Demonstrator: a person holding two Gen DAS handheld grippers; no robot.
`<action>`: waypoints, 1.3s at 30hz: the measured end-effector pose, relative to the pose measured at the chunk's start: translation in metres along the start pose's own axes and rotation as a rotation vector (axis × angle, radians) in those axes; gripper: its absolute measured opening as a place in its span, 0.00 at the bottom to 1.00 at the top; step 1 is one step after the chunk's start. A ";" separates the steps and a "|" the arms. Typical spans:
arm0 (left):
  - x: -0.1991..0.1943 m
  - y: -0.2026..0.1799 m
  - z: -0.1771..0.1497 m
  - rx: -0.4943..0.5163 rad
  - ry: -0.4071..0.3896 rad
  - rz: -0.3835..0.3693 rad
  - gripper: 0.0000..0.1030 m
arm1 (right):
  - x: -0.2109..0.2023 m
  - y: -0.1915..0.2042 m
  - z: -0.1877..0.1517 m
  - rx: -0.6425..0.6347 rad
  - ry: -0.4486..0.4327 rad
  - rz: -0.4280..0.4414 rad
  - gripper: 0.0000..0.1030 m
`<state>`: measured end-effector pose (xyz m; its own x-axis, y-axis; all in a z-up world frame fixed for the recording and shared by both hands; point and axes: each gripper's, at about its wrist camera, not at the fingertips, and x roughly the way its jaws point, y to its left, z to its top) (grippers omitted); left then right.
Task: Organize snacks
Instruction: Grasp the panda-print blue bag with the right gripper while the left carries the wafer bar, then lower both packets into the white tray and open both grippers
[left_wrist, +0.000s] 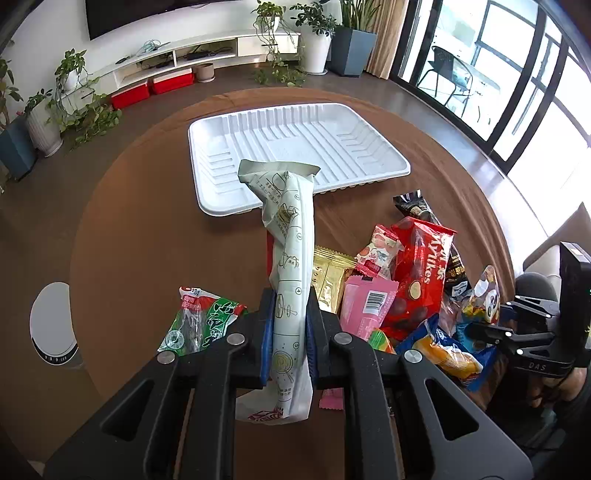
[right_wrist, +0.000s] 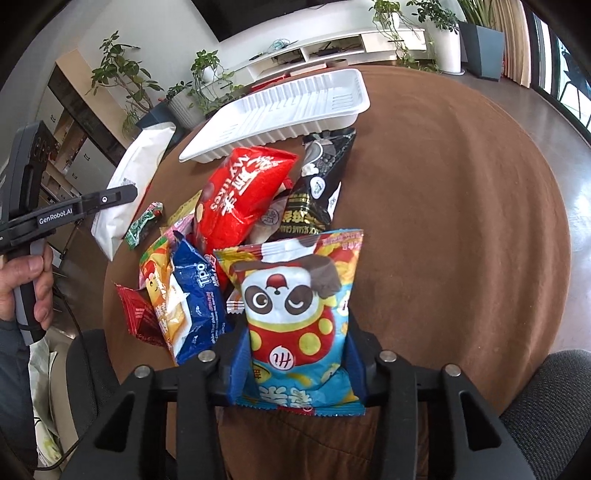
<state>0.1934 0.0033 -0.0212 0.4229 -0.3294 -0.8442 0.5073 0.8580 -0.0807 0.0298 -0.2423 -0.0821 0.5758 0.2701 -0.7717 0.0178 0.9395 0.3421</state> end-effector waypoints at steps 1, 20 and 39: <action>-0.001 0.000 0.000 -0.003 -0.004 -0.001 0.12 | -0.001 -0.001 -0.001 -0.004 -0.005 -0.001 0.40; -0.023 0.019 0.009 -0.097 -0.091 -0.039 0.12 | -0.047 -0.032 0.040 0.110 -0.160 0.019 0.33; 0.026 0.043 0.146 -0.071 -0.075 0.003 0.13 | 0.014 -0.020 0.238 -0.084 -0.116 -0.013 0.33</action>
<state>0.3359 -0.0257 0.0304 0.4805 -0.3527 -0.8029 0.4521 0.8841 -0.1178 0.2320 -0.3075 0.0281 0.6664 0.2359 -0.7072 -0.0400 0.9586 0.2821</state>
